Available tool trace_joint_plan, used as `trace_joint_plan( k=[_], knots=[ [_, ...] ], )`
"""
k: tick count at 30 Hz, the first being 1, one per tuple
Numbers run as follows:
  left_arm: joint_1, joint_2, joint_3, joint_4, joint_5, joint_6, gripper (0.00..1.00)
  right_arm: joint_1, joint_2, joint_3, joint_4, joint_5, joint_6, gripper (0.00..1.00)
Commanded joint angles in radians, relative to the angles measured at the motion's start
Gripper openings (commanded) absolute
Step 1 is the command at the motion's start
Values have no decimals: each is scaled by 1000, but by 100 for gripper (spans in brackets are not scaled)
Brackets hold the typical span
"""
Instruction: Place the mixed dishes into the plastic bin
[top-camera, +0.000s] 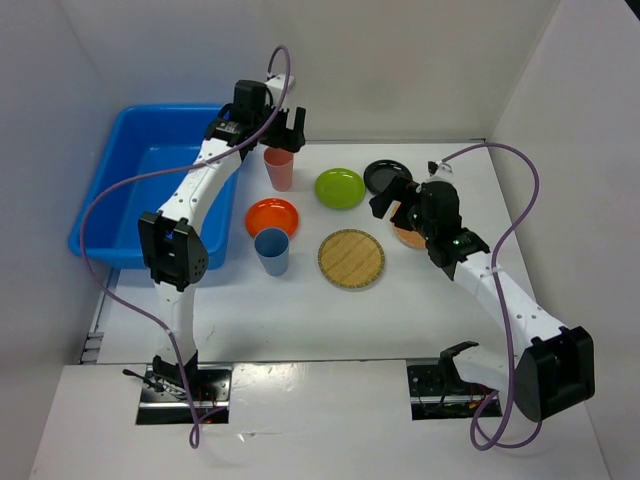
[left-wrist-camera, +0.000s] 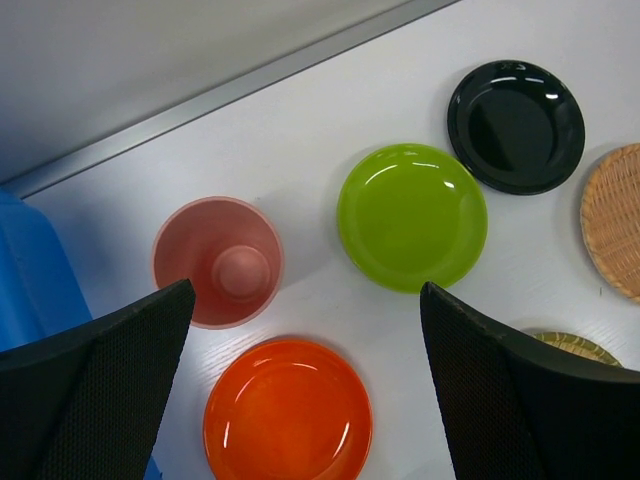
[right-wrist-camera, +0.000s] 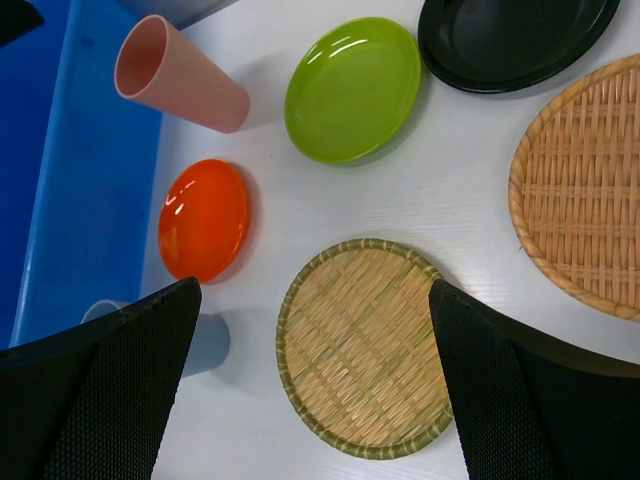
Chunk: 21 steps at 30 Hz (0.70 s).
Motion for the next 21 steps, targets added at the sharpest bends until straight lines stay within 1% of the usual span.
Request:
trace_joint_plan(
  k=[1,4,11,15,16,18,21],
  knots=[
    [-21,45,17,2,4,34,100,10,-1,52,45,25,-19,99],
    [-31,87,17,2,-9,34,100,10,-1,52,35,25,-19,99],
    [-31,130,8,11,-49,34,97,10,-1,52,35,45,-28,99],
    [-31,159,8,23,-122,21,97,10,-1,52,26,45,-28,99],
    [-31,168,19,23,-131,21,97,10,-1,43,26,45,-28,99],
    [-31,212,98,-16,-154,21,97,10,-1,43,26,45,-28,99],
    [-31,251,161,-53,-154,21,95,10,-1,43,16,45,-28,99]
  ],
)
